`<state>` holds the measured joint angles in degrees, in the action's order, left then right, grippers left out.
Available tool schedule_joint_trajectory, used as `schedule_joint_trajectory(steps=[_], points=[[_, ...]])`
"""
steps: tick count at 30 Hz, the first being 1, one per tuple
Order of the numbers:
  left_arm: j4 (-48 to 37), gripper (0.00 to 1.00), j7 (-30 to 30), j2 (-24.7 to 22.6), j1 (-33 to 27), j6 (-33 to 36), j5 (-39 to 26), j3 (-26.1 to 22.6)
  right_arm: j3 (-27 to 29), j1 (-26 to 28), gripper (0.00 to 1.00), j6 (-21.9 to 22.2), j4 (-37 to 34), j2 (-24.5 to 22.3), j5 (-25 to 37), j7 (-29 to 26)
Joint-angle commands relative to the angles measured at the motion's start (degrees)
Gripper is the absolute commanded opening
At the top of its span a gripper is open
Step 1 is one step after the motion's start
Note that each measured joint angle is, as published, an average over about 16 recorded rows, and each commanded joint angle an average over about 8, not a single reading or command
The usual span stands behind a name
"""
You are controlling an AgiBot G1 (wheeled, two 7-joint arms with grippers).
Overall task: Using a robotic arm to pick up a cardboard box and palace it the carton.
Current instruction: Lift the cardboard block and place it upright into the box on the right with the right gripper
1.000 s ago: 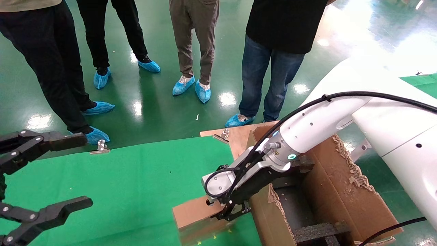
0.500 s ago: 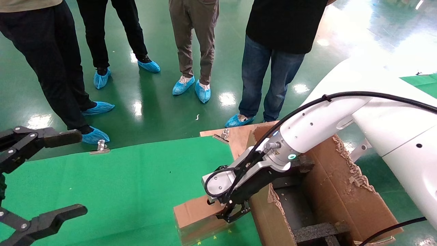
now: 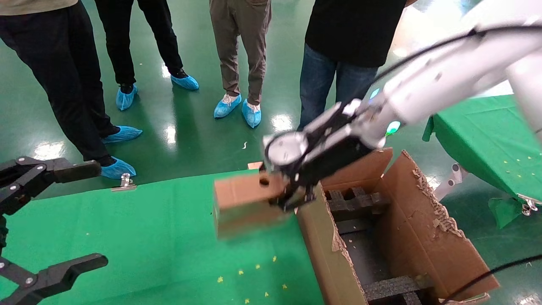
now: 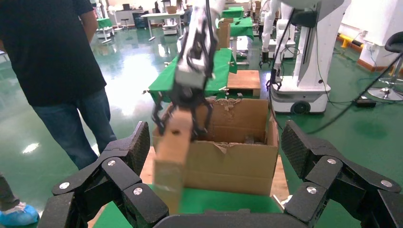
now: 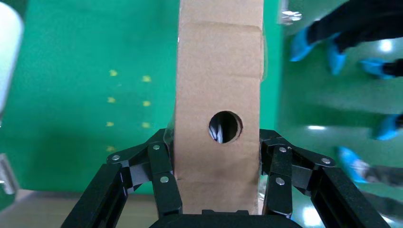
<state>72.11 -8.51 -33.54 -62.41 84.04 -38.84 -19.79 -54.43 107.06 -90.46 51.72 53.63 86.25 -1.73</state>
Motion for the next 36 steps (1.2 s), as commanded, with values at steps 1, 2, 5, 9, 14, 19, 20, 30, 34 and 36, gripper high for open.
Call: schedule_joint_trajectory(steps=[1,2,5,9,14,19,20,30,34,36], points=[[0.0,1.0,0.0,0.0,0.0,0.0,0.0,0.0,-0.05,2.39,0.0,-0.16,-0.91,-0.4,-0.65,0.15],[0.0,1.0,0.0,0.0,0.0,0.0,0.0,0.0,-0.25,3.67,0.0,-0.21,-1.44,-0.57,-0.96,0.34],[0.0,1.0,0.0,0.0,0.0,0.0,0.0,0.0,-0.91,7.35,0.0,-0.3,-3.07,-0.99,-2.05,1.01],[0.0,1.0,0.0,0.0,0.0,0.0,0.0,-0.01,-2.28,11.0,0.0,-0.35,-5.06,-1.24,-3.5,2.11],[0.0,1.0,0.0,0.0,0.0,0.0,0.01,-0.01,-4.58,13.05,0.0,-0.22,-7.28,-1.19,-4.96,3.56],[0.0,1.0,0.01,0.0,0.0,0.0,0.01,-0.01,-6.65,14.17,0.0,-0.05,-9.23,-1.43,-5.92,4.95],[0.0,1.0,0.01,0.0,0.0,0.0,0.01,-0.01,-7.04,14.46,0.0,-0.04,-9.57,-1.57,-6.0,5.21],[0.0,1.0,0.01,0.01,-0.01,-0.01,0.01,-0.02,-11.83,18.96,0.0,-0.39,-11.88,-6.62,-4.41,6.32],[0.0,1.0,0.01,0.01,-0.01,-0.01,0.01,-0.02,-14.89,21.02,0.0,-0.58,-11.35,-10.42,-3.04,5.68],[0.0,1.0,0.01,0.01,-0.01,-0.01,0.01,-0.02,-16.48,21.98,0.0,-0.6,-10.81,-12.45,-2.4,5.12]])
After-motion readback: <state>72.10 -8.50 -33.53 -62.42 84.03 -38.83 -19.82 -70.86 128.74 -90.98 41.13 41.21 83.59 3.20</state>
